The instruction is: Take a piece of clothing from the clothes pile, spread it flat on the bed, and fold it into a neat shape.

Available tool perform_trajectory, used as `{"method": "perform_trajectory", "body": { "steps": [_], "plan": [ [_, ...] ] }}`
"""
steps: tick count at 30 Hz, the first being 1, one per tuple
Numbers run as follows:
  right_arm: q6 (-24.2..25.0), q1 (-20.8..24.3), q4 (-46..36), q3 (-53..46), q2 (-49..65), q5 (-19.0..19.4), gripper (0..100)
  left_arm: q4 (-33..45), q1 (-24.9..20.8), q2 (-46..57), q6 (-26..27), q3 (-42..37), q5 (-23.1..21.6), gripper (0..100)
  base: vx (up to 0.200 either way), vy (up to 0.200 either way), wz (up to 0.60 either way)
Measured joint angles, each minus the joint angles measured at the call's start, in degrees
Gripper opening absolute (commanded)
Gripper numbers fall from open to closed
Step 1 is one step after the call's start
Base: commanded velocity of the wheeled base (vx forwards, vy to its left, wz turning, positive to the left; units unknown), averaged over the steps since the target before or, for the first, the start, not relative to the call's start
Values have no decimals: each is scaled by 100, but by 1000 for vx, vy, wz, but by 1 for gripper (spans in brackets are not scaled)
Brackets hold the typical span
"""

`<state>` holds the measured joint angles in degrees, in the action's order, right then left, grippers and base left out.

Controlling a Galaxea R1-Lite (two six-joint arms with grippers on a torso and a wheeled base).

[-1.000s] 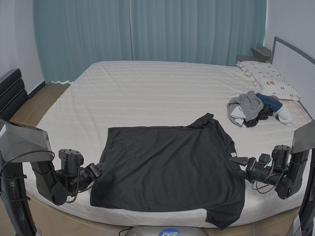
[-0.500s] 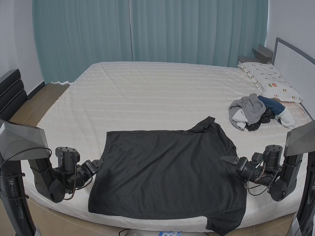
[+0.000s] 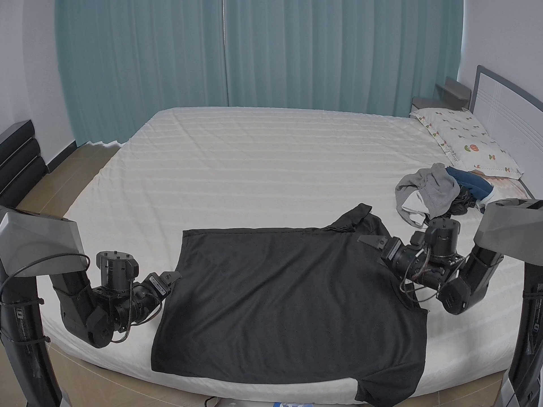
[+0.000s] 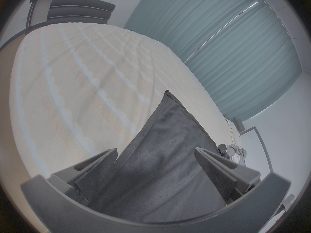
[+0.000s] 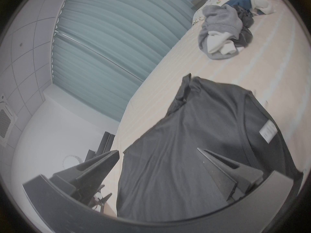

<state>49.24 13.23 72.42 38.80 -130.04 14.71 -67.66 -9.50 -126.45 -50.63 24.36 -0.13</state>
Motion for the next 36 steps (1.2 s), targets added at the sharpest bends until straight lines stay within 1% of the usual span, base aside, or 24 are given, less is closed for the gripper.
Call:
{"method": "perform_trajectory", "body": {
  "steps": [5,12,23,30,33,36],
  "plan": [
    [-5,38,-942,1342,-257,-286,100,0,0,-17,-94,12,-71,100,0,0,0],
    [-13,74,-2255,3093,-1020,-594,100,-5,0,-106,-173,41,-117,100,0,0,0],
    [-20,68,-3398,5097,-2004,-897,100,-6,0,-218,-217,30,-139,100,0,0,0],
    [-22,90,-4361,6384,-2467,-1214,100,-9,0,-246,-226,26,-141,100,0,0,0],
    [-33,107,-4842,6738,-2616,-1330,100,-9,2,-249,-226,23,-139,100,0,0,0],
    [-35,96,-5020,6938,-2716,-1390,100,-9,7,-254,-226,23,-139,100,0,0,0]
  ]
}}
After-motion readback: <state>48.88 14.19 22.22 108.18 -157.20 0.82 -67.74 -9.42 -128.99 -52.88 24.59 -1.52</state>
